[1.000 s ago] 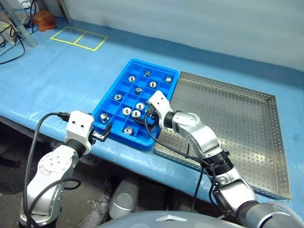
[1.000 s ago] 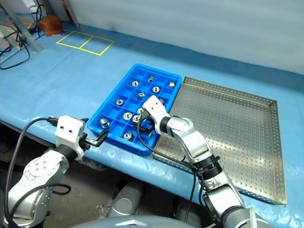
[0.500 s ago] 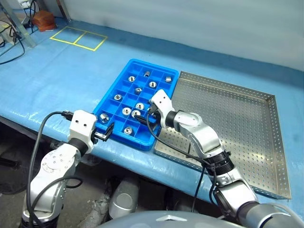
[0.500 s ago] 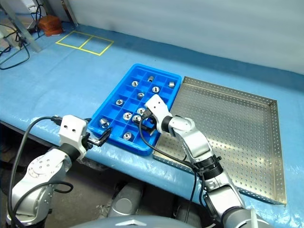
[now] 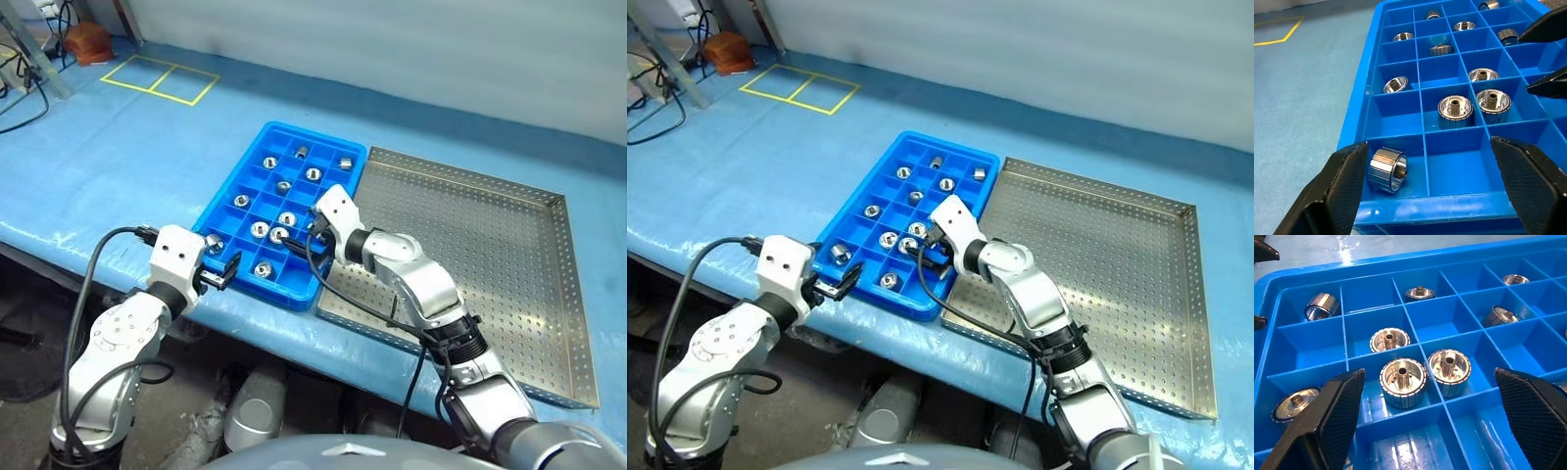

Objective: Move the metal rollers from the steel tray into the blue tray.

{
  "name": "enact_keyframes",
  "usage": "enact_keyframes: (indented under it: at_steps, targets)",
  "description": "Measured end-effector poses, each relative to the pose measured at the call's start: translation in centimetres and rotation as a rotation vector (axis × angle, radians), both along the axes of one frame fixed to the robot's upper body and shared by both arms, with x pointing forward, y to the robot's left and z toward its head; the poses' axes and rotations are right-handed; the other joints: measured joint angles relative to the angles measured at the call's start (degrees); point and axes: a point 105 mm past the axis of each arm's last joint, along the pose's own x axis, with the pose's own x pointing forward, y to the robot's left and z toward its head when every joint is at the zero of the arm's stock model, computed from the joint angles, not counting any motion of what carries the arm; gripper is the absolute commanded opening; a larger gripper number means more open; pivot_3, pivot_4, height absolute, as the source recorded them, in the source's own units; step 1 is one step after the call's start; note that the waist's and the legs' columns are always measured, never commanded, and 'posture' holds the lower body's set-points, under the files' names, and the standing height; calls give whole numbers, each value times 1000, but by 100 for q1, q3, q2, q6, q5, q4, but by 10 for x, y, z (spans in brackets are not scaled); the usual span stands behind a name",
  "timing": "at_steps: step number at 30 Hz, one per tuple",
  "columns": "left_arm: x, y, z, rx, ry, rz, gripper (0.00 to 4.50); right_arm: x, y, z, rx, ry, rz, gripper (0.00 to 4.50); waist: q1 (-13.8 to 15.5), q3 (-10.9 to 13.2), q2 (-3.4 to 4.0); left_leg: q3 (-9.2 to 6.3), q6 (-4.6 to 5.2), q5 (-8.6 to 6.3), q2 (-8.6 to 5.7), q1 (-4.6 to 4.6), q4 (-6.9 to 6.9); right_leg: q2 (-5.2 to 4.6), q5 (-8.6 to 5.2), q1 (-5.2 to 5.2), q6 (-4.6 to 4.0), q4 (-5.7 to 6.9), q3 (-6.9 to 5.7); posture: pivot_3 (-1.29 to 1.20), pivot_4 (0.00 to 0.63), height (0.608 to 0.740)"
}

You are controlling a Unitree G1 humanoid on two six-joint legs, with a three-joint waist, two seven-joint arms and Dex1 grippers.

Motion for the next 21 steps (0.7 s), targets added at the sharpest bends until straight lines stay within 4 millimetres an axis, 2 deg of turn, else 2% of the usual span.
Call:
enact_keyframes:
  at_steps: [4, 12, 21]
  targets:
    - [7, -2, 1, -5, -3, -16, 4369, -1, -12, 1, 2, -12, -30, 4474, -28, 0, 0, 1, 0, 0, 0, 0, 1, 0, 0, 1, 0, -1, 0, 365, 150, 740]
    - [19, -14, 3, -5, -34, -81, 4369, 1, -56, 1, -15, -34, -164, 4474, -210, 0, 0, 1, 0, 1, 0, -1, 4, -1, 1, 3, 1, -1, 2, 312, 150, 740]
    - [38, -25, 17, -9, -115, -149, 4369, -3, -110, -1, -64, -84, -300, 4474, -692, 1, -1, -1, 1, 1, -2, 13, 10, -2, 3, 29, 5, -7, 4, 254, 150, 740]
